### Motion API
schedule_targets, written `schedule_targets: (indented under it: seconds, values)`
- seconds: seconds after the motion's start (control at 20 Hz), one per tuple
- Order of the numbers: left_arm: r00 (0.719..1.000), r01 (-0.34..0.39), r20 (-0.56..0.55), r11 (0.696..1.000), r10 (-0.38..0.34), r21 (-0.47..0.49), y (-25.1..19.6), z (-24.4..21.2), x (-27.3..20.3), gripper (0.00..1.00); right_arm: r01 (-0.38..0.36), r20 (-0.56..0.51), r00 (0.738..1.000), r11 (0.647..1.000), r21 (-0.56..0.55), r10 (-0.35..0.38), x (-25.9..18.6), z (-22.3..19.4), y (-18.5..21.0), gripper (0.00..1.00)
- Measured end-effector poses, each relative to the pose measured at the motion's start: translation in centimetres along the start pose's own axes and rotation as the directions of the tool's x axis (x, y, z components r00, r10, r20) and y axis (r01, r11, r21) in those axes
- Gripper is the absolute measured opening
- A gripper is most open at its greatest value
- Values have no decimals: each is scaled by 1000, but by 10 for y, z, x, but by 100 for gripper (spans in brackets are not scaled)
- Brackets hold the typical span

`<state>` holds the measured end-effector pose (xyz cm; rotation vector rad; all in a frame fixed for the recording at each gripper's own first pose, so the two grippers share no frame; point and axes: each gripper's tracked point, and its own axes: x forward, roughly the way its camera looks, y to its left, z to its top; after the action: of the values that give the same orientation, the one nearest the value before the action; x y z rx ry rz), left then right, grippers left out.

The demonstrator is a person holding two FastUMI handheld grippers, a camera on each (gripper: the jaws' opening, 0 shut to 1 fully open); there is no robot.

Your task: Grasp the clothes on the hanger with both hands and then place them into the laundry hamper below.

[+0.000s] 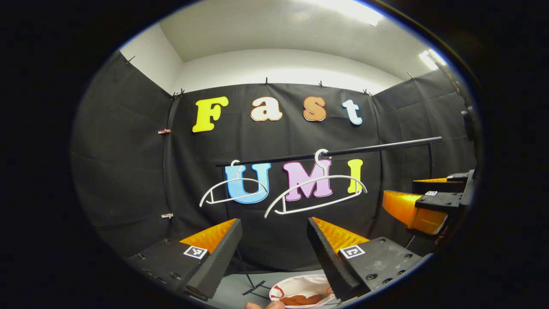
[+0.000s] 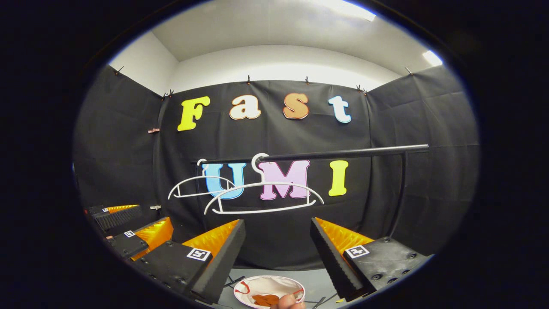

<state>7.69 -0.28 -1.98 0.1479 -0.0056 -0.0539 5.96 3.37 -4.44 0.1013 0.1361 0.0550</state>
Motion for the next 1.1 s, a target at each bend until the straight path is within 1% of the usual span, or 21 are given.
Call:
schedule_targets:
  seconds: [0.05, 0.1, 0.15, 0.2, 0.3, 0.35, 0.4, 0.5, 0.8, 1.1]
  values:
    - [1000, -4, 11, 1000, 4, 10, 0, 3, 0, 94, -2, 5, 1000, 1000, 6, 2, 1, 3, 0, 98]
    - [1000, -9, 16, 1000, 9, 16, 0, 4, -2, 97, -1, 10, 1000, 1000, 6, 1, 0, 6, -3, 98]
    - [1000, -10, 19, 1000, 9, 20, -2, 5, -3, 95, -1, 17, 1000, 1000, 3, 1, 0, 9, -4, 100]
    - [1000, -14, 17, 1000, 14, 22, -2, 7, -4, 95, 0, 15, 1000, 1000, -1, 0, 0, 10, -5, 98]
    - [1000, -14, 20, 1000, 14, 24, -5, 13, -6, 97, -13, 26, 1000, 1000, 0, 13, -3, 16, -3, 97]
    - [1000, -21, 14, 1000, 21, 21, -5, 12, -7, 99, -15, 32, 999, 1000, -1, 15, -4, 17, -4, 97]
    - [1000, -26, 8, 1000, 26, 14, -5, 13, -8, 98, -17, 34, 999, 1000, -1, 17, -6, 18, -5, 97]
    - [1000, -27, 16, 1000, 27, -2, -8, 19, -11, 97, -23, 36, 999, 1000, -3, 23, -10, 19, -6, 98]
    - [999, -11, 36, 1000, 12, -28, -12, 31, -24, 97, -5, 46, 999, 1000, -3, 5, -21, 22, -12, 98]
    - [1000, 2, 28, 999, -1, -54, -11, 31, -29, 97, 25, 52, 998, 1000, -16, -24, -25, 23, -21, 98]
